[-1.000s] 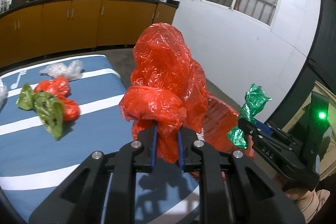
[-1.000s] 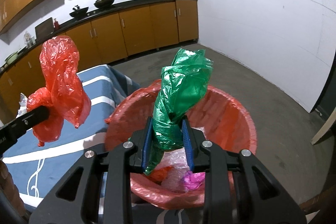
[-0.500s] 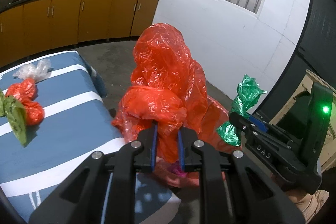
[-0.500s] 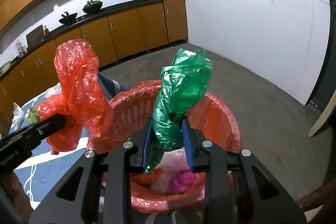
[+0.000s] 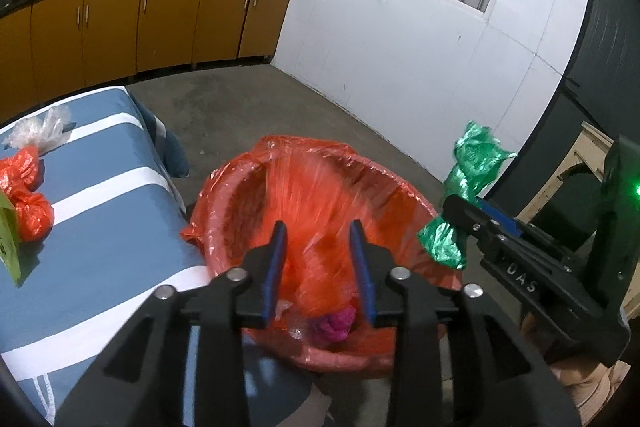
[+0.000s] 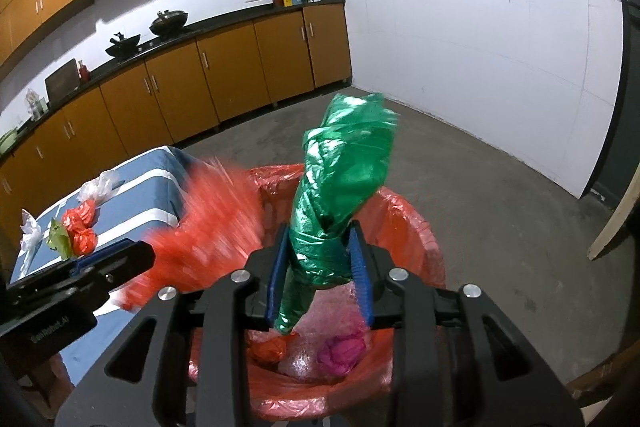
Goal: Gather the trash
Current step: 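Drop the red bag into the basket with the left tool while the right tool drops the green bag, then move both open tools back over the remaining bags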
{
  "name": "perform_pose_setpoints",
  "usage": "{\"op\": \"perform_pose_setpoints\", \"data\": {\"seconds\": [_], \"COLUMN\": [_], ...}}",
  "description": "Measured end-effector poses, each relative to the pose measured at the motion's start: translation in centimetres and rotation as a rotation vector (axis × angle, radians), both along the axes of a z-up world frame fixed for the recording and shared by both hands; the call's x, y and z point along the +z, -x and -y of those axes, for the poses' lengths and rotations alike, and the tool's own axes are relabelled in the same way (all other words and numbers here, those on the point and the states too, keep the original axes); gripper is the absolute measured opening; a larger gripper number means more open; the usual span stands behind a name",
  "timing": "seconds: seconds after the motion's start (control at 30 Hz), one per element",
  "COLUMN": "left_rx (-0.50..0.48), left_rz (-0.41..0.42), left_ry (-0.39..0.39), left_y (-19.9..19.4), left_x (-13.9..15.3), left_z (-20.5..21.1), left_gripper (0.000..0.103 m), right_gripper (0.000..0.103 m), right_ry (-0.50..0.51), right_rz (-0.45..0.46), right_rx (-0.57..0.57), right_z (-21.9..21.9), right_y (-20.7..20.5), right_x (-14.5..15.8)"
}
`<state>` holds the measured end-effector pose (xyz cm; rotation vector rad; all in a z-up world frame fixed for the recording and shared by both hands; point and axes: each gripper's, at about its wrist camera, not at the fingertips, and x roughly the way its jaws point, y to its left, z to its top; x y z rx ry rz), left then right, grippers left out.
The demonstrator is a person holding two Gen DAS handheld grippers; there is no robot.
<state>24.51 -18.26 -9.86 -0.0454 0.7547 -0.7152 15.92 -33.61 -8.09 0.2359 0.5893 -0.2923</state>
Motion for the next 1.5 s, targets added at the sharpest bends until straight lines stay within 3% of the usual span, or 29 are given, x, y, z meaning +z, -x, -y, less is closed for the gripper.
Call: {"op": "perform_pose_setpoints", "data": {"seconds": [0.13,0.27,0.47,1.13,1.5], "left_rx": [0.03,0.104,0.223,0.587,0.801], "left_rz": [-0.004,0.036,0.075,0.05,0.059], "left_ry": [-0.01,-0.036,-0.088,-0.149,-0.167], "left_y": [-0.1,0.4,1.4,1.4,2.4], "left_x": [-0.2,0.1,0.4,0.0,0.0], "left_z": [-1.2,-3.5,-7.7,-21.6,-29.5], "left_gripper": [0.041,0.06,0.071,0.075,0.076], "right_gripper": [0.046,0.051,0.058,0.058,0.052], "right_ry": [-0.006,0.0,0.001,0.031,0.028], "right_rz": [0.001,-0.009,-0.01,-0.014,0.036], "right_rx": [-0.004,-0.007,0.013,0.294,0.58], "right_z": [-0.1,-0.1,-1.0,-11.0,-21.3], "right_y": [0.3,0.4,0.5,-3.5,-8.6], "right_x": [0.0,-0.2,-0.2,1.2,2.9]}}
